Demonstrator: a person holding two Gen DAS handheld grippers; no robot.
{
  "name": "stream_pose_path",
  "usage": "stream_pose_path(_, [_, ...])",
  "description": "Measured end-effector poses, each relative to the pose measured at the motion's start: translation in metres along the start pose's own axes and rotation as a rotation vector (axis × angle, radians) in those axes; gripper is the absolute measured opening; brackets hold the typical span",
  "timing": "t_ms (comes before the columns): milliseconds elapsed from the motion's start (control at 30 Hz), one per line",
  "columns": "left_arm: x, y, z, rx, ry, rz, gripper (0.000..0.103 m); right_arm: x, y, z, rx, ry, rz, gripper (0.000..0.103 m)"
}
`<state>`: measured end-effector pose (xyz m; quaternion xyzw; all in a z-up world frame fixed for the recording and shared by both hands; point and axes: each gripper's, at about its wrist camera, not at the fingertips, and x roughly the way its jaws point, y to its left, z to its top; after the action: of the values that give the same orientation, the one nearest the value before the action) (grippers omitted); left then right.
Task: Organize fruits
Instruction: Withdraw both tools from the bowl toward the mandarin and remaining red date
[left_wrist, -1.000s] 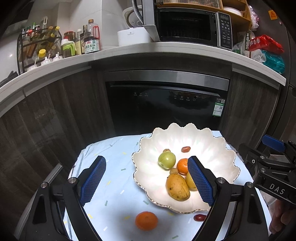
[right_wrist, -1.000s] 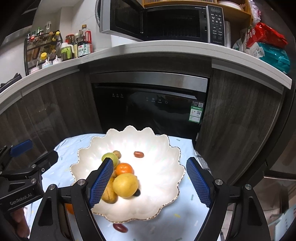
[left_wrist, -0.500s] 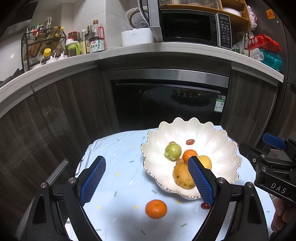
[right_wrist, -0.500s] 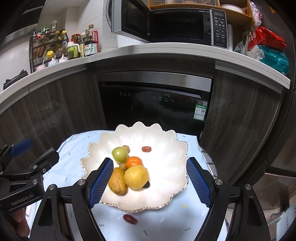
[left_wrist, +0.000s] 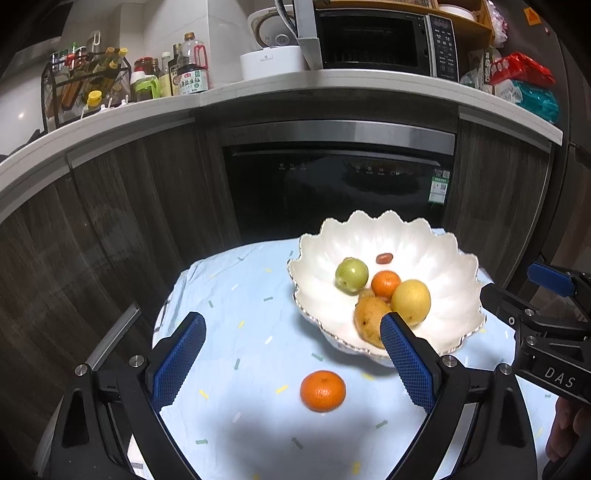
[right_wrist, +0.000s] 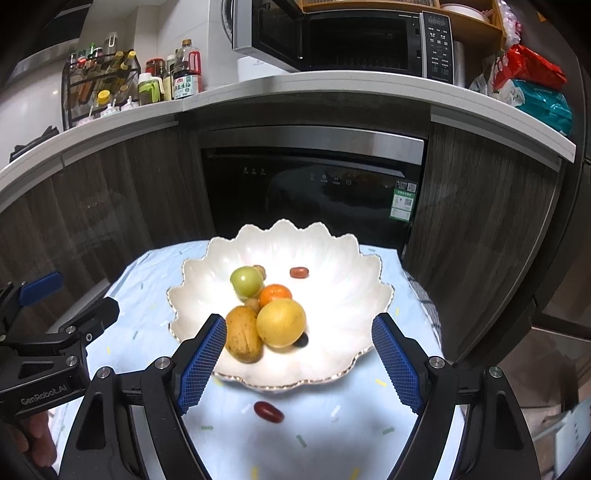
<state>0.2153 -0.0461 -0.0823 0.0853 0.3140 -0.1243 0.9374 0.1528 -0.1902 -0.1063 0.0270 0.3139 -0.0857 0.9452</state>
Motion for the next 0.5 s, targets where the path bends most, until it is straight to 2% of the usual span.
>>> stream_pose_path(333, [0.01, -0.003, -0.025, 0.065, 0.02, -0.004, 0.097, 0.009, 0.006, -0.025, -0.01, 0.041, 0.001, 0.082])
stream_pose_path(500, [0.02, -0.003, -0.034, 0.077, 0.042, -0.031, 0.097, 0.017, 0.009, -0.039, -0.017, 0.061, -0.011, 0.082])
